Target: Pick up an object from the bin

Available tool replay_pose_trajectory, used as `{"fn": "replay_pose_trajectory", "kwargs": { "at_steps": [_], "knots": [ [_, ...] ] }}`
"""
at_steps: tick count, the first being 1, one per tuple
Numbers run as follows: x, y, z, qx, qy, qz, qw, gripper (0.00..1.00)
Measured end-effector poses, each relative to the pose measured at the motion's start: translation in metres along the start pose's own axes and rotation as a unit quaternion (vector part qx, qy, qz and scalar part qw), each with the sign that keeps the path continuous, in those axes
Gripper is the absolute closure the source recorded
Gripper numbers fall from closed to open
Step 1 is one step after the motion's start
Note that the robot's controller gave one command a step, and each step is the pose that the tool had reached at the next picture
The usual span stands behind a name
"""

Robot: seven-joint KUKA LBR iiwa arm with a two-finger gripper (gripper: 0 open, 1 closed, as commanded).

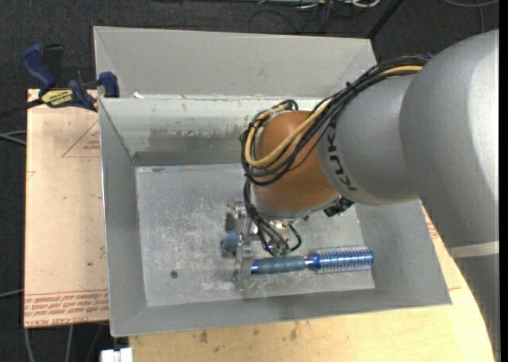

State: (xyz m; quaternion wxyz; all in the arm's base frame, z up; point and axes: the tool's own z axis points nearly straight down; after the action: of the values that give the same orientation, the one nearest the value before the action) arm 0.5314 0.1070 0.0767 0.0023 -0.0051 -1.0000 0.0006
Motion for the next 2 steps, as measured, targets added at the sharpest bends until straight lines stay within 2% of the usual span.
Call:
{"fn": "replay_pose_trajectory", "kwargs": {
  "at_steps": [1, 2],
  "knots": [
    [0.03, -0.0399, 0.0056, 0.0, -0.0008, 0.091, 0.9959, 0.0],
    [0.0291, -0.0387, 0.0048, -0.002, -0.0018, 0.091, 0.9958, 1.0]
  ]
}}
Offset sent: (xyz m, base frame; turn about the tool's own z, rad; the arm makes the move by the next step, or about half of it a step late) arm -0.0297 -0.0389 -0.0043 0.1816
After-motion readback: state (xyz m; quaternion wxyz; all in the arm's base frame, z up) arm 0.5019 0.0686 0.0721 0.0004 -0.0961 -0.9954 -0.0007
